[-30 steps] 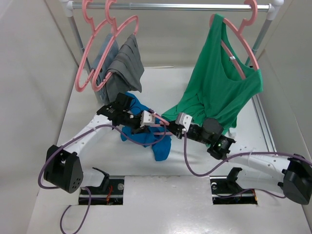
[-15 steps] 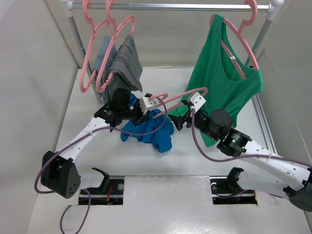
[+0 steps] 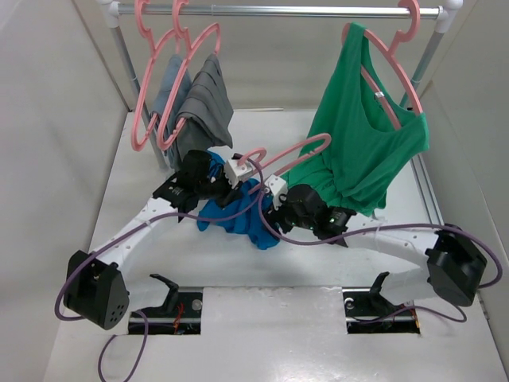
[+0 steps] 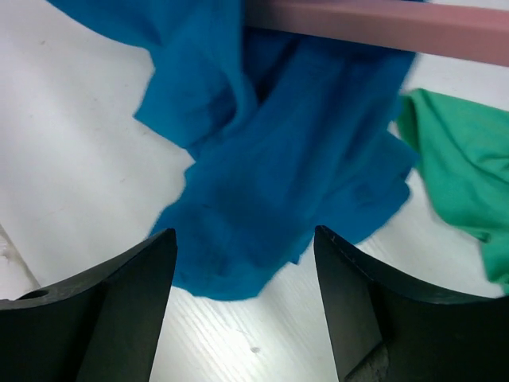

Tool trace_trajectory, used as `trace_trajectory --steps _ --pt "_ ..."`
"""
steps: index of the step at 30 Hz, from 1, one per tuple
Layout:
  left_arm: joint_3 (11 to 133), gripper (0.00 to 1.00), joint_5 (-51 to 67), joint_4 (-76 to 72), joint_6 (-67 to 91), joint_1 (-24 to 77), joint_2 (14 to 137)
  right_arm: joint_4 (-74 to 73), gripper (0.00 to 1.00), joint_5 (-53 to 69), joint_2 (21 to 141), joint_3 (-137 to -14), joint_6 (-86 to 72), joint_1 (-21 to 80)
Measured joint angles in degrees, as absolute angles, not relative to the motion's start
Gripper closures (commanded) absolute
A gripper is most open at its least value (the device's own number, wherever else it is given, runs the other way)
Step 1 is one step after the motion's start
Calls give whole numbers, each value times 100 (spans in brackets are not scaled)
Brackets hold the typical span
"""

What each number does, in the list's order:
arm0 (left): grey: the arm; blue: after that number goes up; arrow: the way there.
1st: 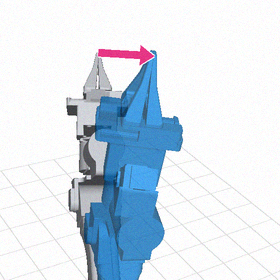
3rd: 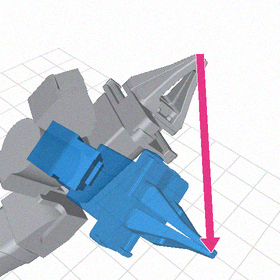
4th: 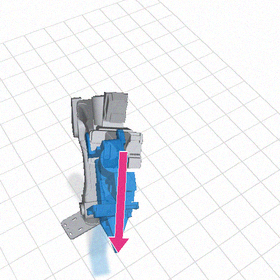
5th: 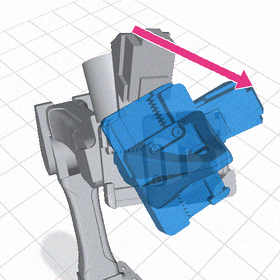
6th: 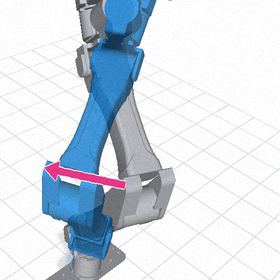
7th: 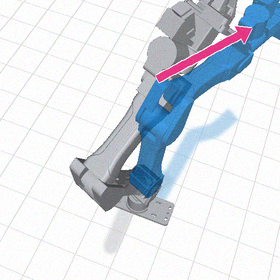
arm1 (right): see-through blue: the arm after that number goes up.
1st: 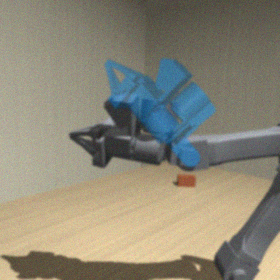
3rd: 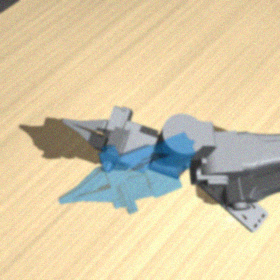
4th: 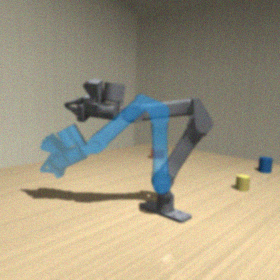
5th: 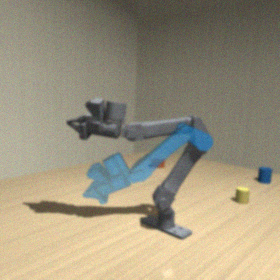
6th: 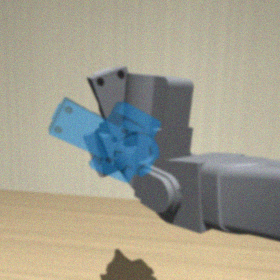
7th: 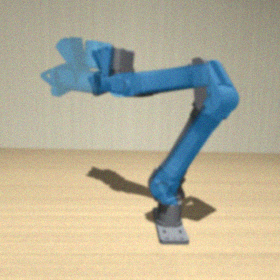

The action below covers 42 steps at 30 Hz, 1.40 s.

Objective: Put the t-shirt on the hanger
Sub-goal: Place tshirt on hanger

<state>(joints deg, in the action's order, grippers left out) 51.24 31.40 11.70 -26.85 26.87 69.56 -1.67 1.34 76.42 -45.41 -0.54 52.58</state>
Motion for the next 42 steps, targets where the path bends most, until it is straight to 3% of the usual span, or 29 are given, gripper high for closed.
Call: trace_trajectory --steps 10,12,13,16,17,18,23,27,35,42 --pt "5004 100 3138 1026 -2530 2624 6956 97 32 -27 8440 -4742 -311 5732" --pt "5004 100 3138 972 -2493 2622 6956 132 42 -137 8567 -4742 -333 5776" --pt "5004 100 3140 958 -2477 2622 6956 154 56 -224 8656 -4744 -353 5787" --pt "5004 100 3142 934 -2434 2622 6956 174 70 -386 8941 -4783 -395 5811" --pt "5004 100 3144 928 -2414 2622 6956 174 90 -425 9028 -4803 -410 5817" --pt "5004 100 3146 921 -2401 2622 6956 167 100 -464 9087 -4818 -414 5817" --pt "5004 100 3175 954 -2429 2536 6956 158 100 -797 8823 -4650 -681 5787" --pt "5004 100 3413 1219 -2790 2257 6956 193 100 -926 7529 -3741 -1177 5214" --pt "5004 100 3852 2331 -4805 2174 6764 -161 100 -1116 4567 -2390 -1911 3795" --pt "4976 100 3953 2976 -6390 2178 6652 -727 100 -1090 3809 -2388 -2062 3468"
